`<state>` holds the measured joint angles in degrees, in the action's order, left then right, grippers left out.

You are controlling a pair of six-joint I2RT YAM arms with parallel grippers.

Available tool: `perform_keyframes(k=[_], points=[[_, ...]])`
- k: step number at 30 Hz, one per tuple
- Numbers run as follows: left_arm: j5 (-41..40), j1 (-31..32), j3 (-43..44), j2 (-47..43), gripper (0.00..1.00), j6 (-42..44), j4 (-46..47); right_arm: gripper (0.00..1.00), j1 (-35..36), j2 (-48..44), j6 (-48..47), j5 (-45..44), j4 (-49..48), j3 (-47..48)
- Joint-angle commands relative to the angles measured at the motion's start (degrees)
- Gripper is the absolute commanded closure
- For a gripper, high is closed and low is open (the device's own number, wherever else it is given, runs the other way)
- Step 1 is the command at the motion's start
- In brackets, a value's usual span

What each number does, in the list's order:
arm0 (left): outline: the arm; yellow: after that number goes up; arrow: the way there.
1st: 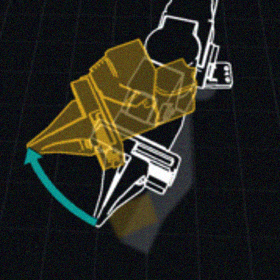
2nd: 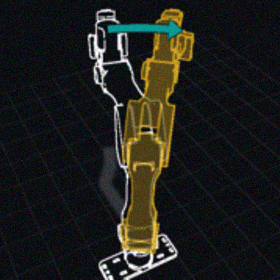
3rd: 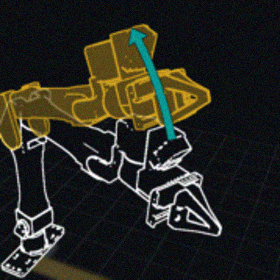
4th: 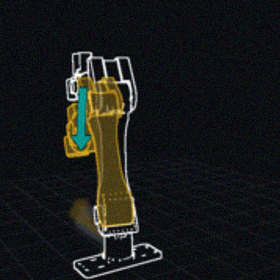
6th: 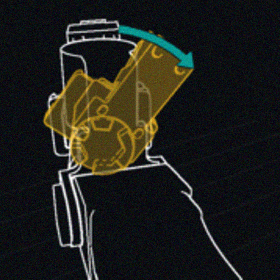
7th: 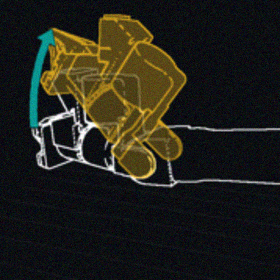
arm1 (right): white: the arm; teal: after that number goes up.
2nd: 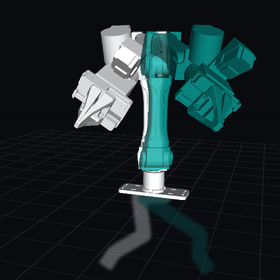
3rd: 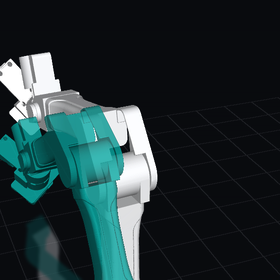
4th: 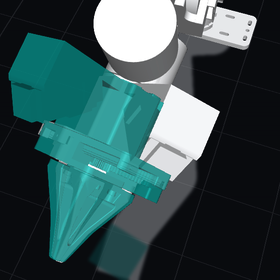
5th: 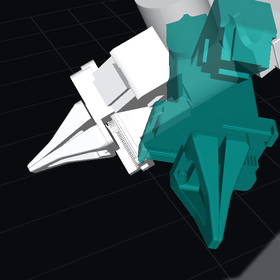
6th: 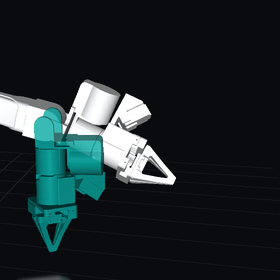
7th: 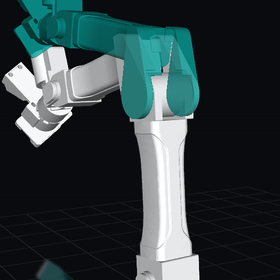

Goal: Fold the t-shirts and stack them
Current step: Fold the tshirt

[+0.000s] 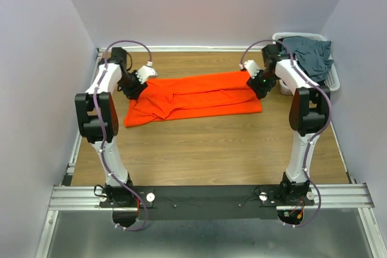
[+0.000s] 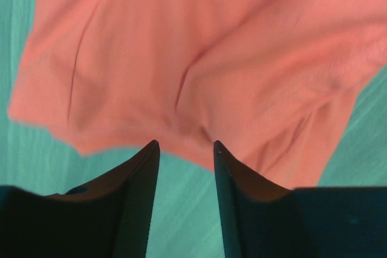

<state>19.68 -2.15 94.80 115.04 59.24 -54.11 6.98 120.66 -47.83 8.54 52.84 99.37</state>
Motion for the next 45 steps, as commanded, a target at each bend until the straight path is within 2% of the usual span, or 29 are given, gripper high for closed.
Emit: perform_keyframes(k=[1,6,7,11,26,29,31,37,39,45], points=[[6.8,-6.5,-4.7,-8.9,0.49,0.1,-3.9,0.41,-5.4,-1.2,7.6,9.5,8.4,5.1],[13.3,-10.9,-16.0,-14.2,0.48,-2.0,-3.4,0.43,-8.2,-3.1,14.4,14.5,9.5,-0.9],[13.9,-11.5,-17.5,-15.2,0.42,-2.6,-2.9,0.43,-8.5,-3.0,15.2,15.6,9.5,-1.7],[15.6,-12.5,-23.4,-16.5,0.41,-5.0,1.8,0.45,-9.1,-1.3,19.1,16.9,8.2,-2.7],[14.0,-13.1,-27.2,-15.5,0.40,-7.1,5.7,0.45,-9.5,3.4,22.1,17.6,5.3,-5.6],[13.5,-13.1,-27.7,-14.9,0.40,-7.2,6.4,0.49,-9.4,3.5,22.0,17.7,5.0,-6.3],[13.5,-13.2,-27.7,-14.5,0.42,-7.1,6.4,0.56,-9.4,3.6,22.0,17.8,4.8,-6.4],[13.5,-13.2,-28.0,-13.3,0.56,-6.1,5.2,0.76,-9.4,3.4,22.1,17.8,4.6,-6.3],[13.3,-13.3,-27.7,-13.1,0.66,-5.7,4.8,0.85,-9.5,3.4,22.2,17.5,4.6,-5.9],[12.7,-14.5,-25.0,-12.2,0.89,-4.8,2.3,0.97,-9.5,2.9,21.9,16.6,4.8,-5.3]])
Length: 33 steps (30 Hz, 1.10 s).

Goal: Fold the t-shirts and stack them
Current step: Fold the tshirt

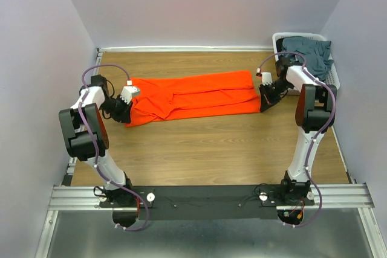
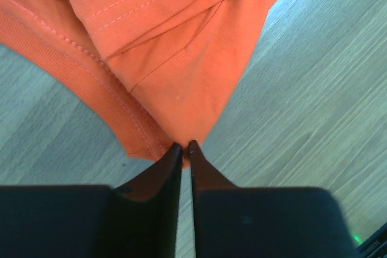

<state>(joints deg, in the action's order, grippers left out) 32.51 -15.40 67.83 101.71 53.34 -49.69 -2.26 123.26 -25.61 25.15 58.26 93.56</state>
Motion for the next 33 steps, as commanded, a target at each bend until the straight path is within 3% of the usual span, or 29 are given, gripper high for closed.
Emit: perform_keyframes(k=[1,3,17,29,30,33], points=[[-0.1,-1.6,3.0,1.4,0.96,1.2,-2.9,0.99,-0.2,0.2,-0.5,-0.3,-0.6,0.7],[0.2,-2.0,3.9,1.7,1.00,1.6,-3.8,0.99,-0.3,0.0,-0.8,-0.6,-0.5,0.7],[-3.3,-3.2,6.7,0.1,1.00,4.0,-10.1,0.99,-0.6,-3.8,-6.0,-7.9,0.5,-1.3],[-4.7,-3.8,2.1,3.3,1.00,0.2,-3.6,0.99,-0.5,-1.8,-7.5,-6.3,0.6,-4.9],[-4.4,-3.8,2.1,3.4,0.98,0.2,-3.5,0.96,-0.5,-1.9,-7.6,-5.8,0.7,-4.9],[-2.1,-3.8,3.4,2.1,0.72,1.7,-5.1,0.64,-0.5,-3.0,-8.3,-4.2,3.8,-3.6]])
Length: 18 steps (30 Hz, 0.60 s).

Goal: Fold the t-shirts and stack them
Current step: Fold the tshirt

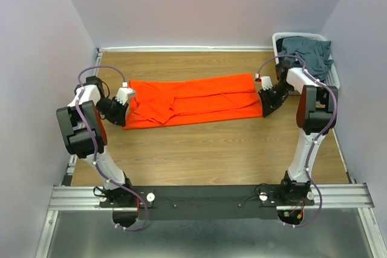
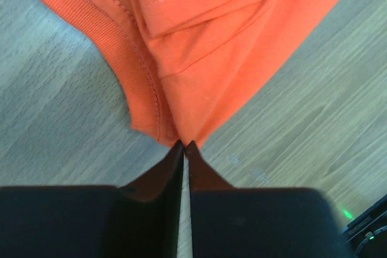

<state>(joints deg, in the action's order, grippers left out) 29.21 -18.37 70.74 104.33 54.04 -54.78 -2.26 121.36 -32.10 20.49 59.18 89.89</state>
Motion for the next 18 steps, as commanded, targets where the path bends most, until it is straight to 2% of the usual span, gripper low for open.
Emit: perform_keyframes(k=[1,2,6,11,18], points=[[1.6,-0.9,1.0,-1.2,0.68,1.2,-0.5,0.60,-0.5,-1.1,-1.8,1.0,3.4,0.5],[2.1,-0.8,2.7,-2.7,0.63,1.2,-0.9,0.57,-0.5,-2.6,-1.7,1.6,3.8,1.2],[3.7,1.0,5.6,-6.6,0.59,1.9,-3.7,0.55,-0.4,-5.5,-0.3,4.2,5.2,4.7],[1.4,11.1,1.0,-10.5,0.59,-0.9,0.3,0.55,-0.3,-5.8,1.9,5.5,5.2,7.0],[1.1,23.7,-4.4,-10.6,0.54,-9.1,7.3,0.56,-0.3,-5.5,2.6,5.3,4.7,6.4]])
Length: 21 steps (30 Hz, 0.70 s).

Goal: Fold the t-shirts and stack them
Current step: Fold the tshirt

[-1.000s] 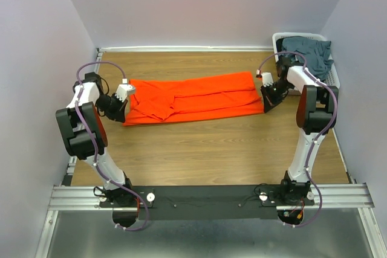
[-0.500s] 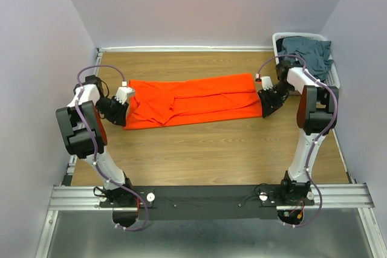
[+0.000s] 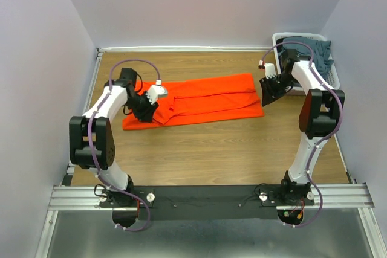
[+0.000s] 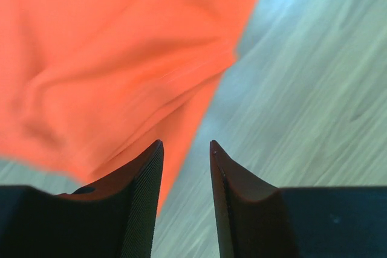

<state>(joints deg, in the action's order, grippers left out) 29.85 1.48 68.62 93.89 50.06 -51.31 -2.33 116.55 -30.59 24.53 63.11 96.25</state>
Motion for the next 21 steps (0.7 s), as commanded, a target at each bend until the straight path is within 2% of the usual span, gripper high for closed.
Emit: perform_keyframes(k=[1,9,15,19,20,21], points=[[0.1,4.8,-2.5,-0.3,0.53,-6.1,5.0,0.56,-0.2,-0.8,1.1,1.3,0.7,-0.1],[-2.5,12.7,-1.4,3.7,0.50,-12.2,10.0,0.56,-0.2,-1.0,0.9,1.0,0.2,-1.8],[-6.2,13.6,-0.8,6.7,0.51,-13.8,12.4,0.56,-0.2,-1.0,0.6,0.8,-0.1,-2.2],[-8.4,13.9,-0.4,7.5,0.63,-14.2,12.5,0.57,-0.2,-1.0,0.5,0.8,-0.2,-2.6],[-8.7,13.9,-0.2,7.3,0.72,-13.9,12.5,0.57,-0.2,-1.0,0.4,0.7,-0.3,-2.6],[-9.6,13.9,-0.1,7.1,0.76,-14.0,12.5,0.57,-0.2,-1.0,0.4,0.6,-0.3,-2.6]])
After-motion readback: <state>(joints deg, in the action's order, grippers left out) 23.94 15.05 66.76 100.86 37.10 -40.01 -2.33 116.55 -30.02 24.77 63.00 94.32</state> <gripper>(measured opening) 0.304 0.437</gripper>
